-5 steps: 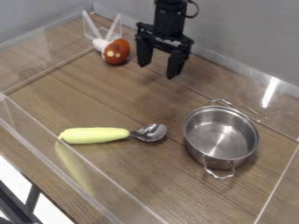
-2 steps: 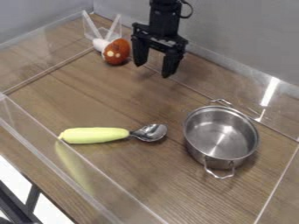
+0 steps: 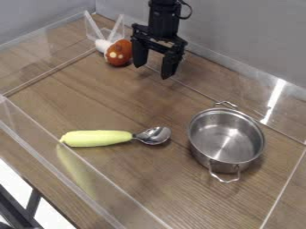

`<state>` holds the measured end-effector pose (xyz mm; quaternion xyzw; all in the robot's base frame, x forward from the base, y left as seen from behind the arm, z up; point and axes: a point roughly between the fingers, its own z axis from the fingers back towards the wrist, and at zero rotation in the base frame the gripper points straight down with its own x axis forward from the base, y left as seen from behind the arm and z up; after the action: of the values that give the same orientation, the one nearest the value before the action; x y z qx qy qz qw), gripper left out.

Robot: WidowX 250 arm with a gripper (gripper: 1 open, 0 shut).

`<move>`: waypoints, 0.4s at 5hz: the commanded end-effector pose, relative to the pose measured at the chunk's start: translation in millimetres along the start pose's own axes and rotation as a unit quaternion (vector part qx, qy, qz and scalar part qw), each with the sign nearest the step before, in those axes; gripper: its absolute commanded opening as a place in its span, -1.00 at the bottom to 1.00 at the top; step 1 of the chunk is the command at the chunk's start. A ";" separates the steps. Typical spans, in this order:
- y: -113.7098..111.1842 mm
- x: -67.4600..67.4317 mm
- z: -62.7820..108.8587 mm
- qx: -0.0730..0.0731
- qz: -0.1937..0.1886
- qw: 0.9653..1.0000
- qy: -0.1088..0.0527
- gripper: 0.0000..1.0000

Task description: Put mushroom into the silver pot

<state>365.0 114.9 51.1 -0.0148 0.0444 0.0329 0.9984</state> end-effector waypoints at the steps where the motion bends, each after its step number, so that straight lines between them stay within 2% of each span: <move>1: 14.7 6.4 17.8 0.011 0.008 1.000 -0.027 1.00; 2: 20.9 8.2 18.4 0.012 0.011 0.999 -0.030 1.00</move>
<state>369.0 126.7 51.8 -0.0124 0.0387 0.0386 0.9984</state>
